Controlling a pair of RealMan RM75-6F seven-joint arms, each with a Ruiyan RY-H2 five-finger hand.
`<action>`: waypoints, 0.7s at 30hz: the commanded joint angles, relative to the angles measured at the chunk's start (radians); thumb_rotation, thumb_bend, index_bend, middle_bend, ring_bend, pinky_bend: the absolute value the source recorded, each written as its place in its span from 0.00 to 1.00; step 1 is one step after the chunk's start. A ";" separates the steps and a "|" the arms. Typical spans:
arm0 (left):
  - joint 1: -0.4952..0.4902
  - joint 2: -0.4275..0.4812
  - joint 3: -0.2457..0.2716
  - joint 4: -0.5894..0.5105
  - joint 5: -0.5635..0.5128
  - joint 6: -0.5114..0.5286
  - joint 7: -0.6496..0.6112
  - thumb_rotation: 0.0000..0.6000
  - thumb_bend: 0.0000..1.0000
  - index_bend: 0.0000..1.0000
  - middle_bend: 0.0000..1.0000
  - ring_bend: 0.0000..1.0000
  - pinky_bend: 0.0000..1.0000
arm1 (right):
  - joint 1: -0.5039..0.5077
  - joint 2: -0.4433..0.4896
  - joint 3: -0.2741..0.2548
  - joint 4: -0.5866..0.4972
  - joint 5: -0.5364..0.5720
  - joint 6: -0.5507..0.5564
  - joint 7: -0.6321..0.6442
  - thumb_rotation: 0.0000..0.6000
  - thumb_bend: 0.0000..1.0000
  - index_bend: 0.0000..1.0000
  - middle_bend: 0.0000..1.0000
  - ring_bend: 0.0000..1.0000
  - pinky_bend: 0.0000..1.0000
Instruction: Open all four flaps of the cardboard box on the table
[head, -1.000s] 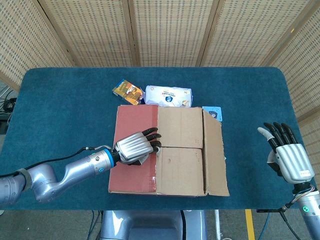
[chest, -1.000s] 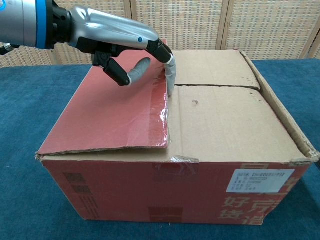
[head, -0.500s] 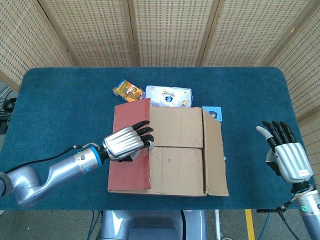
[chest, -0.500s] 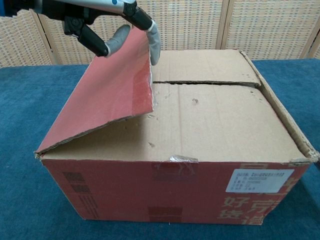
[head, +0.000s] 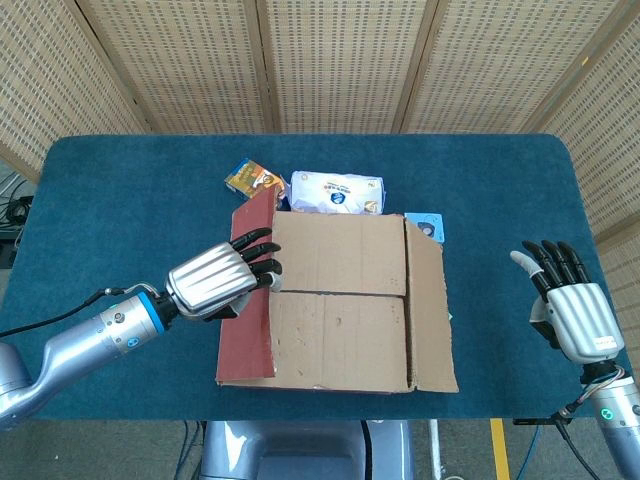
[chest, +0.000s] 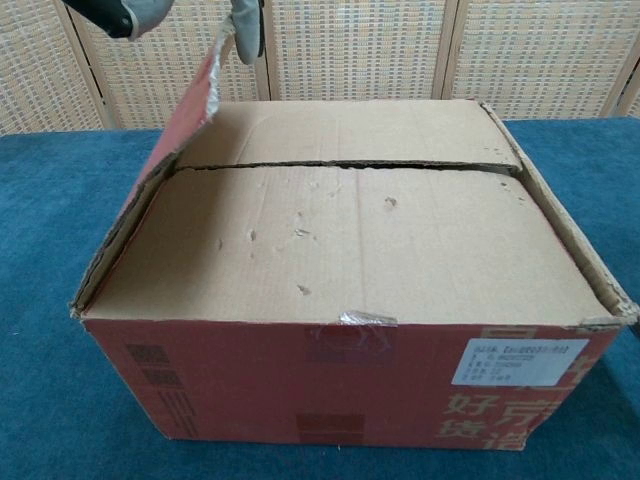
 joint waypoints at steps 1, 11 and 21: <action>0.024 0.041 0.005 -0.018 0.031 0.029 -0.025 0.86 0.92 0.36 0.29 0.12 0.00 | 0.000 0.000 0.000 -0.001 0.000 0.000 0.000 1.00 1.00 0.13 0.09 0.00 0.02; 0.106 0.181 0.034 -0.053 0.141 0.124 -0.104 0.86 0.92 0.36 0.30 0.13 0.00 | 0.003 0.001 0.001 -0.013 -0.003 -0.006 -0.012 1.00 1.00 0.13 0.09 0.00 0.02; 0.223 0.289 0.077 -0.029 0.224 0.255 -0.193 0.86 0.92 0.36 0.33 0.16 0.00 | 0.010 0.003 0.002 -0.037 -0.006 -0.018 -0.044 1.00 1.00 0.13 0.09 0.00 0.02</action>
